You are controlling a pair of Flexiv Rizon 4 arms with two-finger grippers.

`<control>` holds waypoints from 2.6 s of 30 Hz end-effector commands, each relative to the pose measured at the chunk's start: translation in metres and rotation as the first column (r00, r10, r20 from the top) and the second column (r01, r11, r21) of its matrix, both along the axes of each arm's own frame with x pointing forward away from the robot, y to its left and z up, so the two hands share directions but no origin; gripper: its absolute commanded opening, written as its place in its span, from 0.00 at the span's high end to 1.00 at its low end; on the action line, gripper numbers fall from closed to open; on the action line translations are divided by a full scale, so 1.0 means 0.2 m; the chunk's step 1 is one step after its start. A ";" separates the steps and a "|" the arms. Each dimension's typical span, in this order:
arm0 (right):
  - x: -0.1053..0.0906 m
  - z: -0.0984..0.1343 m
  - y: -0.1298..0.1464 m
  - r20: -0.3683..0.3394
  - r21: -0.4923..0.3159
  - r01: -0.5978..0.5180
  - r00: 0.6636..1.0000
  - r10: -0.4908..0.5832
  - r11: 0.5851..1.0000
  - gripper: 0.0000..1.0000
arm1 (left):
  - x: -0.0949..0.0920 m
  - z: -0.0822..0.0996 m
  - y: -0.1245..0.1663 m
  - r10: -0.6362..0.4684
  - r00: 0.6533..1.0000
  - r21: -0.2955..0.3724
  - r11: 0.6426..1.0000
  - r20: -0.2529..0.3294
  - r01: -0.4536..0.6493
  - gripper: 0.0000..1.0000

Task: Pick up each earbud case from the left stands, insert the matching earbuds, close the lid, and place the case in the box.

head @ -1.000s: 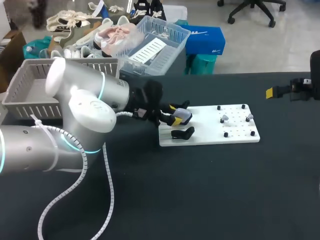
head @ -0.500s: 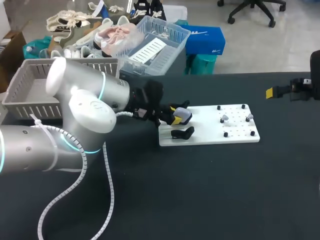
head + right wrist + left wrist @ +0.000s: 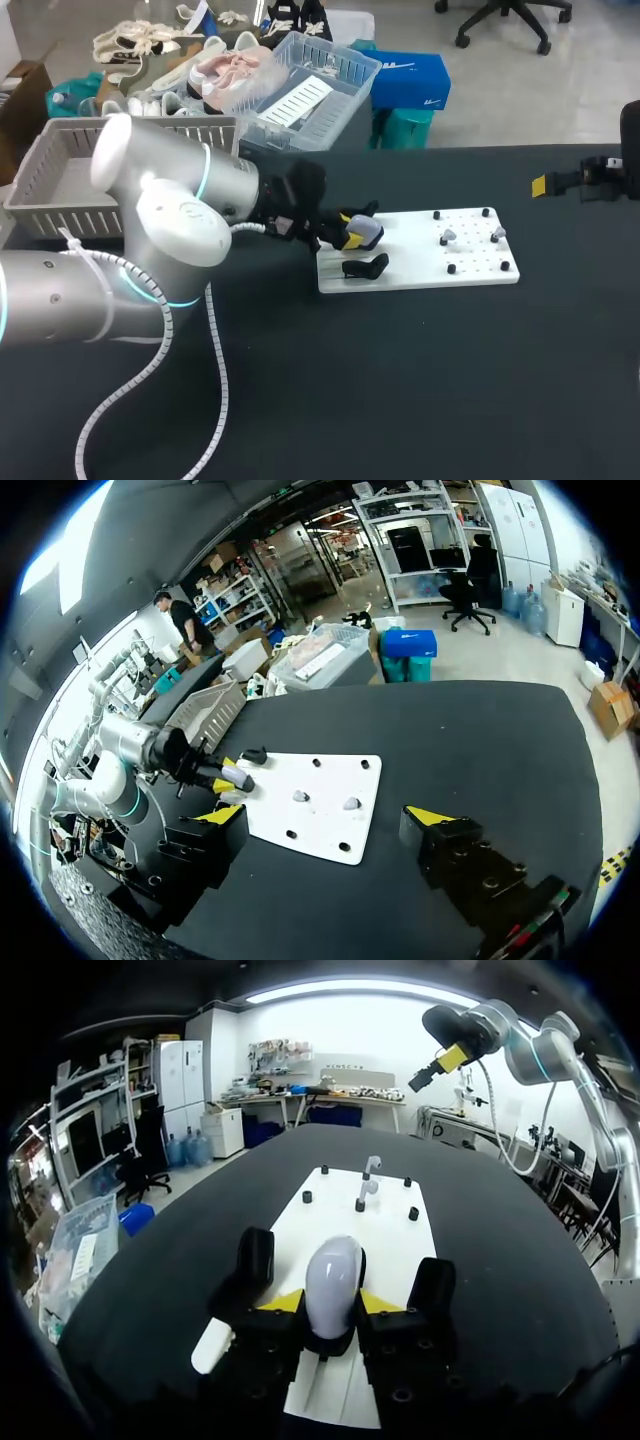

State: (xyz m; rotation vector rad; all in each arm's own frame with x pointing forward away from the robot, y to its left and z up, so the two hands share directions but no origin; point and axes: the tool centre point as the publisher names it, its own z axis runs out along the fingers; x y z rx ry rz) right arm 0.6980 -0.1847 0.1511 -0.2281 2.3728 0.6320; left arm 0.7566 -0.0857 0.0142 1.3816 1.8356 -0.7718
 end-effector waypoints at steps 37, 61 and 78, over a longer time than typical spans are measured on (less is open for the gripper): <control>0.00 0.00 0.00 0.000 0.001 -0.002 1.000 0.002 1.000 0.00 | -0.05 0.19 0.06 0.007 1.000 -0.086 0.996 0.025 -0.005 1.00; 0.11 0.10 0.29 0.000 -0.050 -0.200 0.980 0.200 0.979 0.00 | -0.30 0.64 0.08 -0.007 0.994 -0.280 0.959 0.110 0.038 1.00; -0.06 0.12 0.70 -0.059 -0.029 -0.424 0.905 0.422 0.905 0.00 | -0.27 0.72 -0.07 -0.035 0.983 -0.323 0.942 0.178 0.093 1.00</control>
